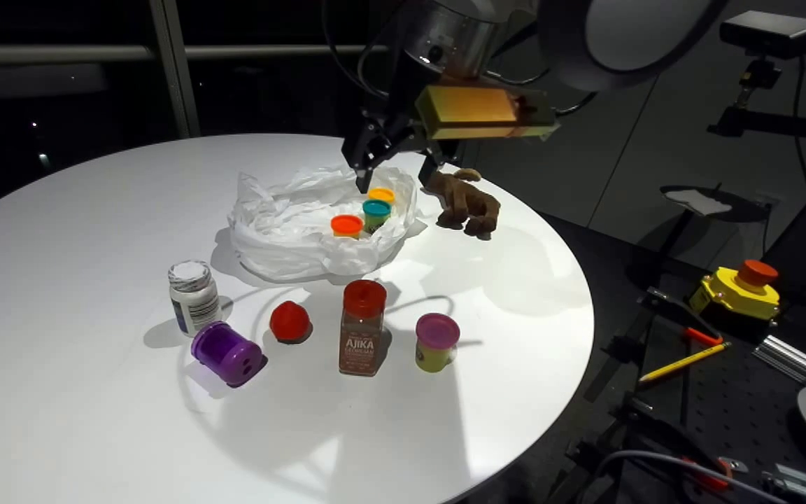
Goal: Pick up the objects from the table and put them in the plastic bag.
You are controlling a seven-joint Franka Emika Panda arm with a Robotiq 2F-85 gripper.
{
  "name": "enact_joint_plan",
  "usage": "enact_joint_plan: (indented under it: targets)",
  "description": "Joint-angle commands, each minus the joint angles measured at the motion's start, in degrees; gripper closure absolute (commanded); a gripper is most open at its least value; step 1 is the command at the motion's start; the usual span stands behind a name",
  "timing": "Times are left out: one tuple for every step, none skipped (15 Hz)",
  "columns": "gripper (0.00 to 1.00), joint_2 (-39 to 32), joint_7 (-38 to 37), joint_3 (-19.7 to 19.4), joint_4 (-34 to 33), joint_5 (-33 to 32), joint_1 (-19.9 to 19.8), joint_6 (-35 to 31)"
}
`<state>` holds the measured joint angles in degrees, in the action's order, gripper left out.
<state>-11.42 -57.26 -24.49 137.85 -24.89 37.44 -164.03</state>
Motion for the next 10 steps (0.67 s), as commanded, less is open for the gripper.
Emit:
enact_joint_plan:
  targets:
    - [0.0,10.0,0.7,0.7,9.2,-5.8,3.7,5.0]
    - [0.0,10.7,1.9,1.6,10.7,-5.9,4.2,5.8]
    - [0.0,11.7,3.7,2.6,12.4,-5.1,4.7,6.6]
    - [0.0,13.2,6.7,3.8,14.7,-3.4,5.4,7.2]
    - [0.0,13.7,8.7,13.5,16.0,-2.9,-3.1,7.6]
    - [0.0,12.9,12.1,16.0,17.0,-0.5,-4.1,7.0]
    - [0.0,13.1,15.1,19.7,18.1,1.2,-6.1,6.4]
    - [0.0,12.4,17.9,22.7,18.7,2.6,-8.0,4.9]
    - [0.0,11.2,20.3,25.4,18.5,4.3,-9.9,3.3]
    - [0.0,10.9,21.8,27.8,18.6,5.5,-11.5,2.3]
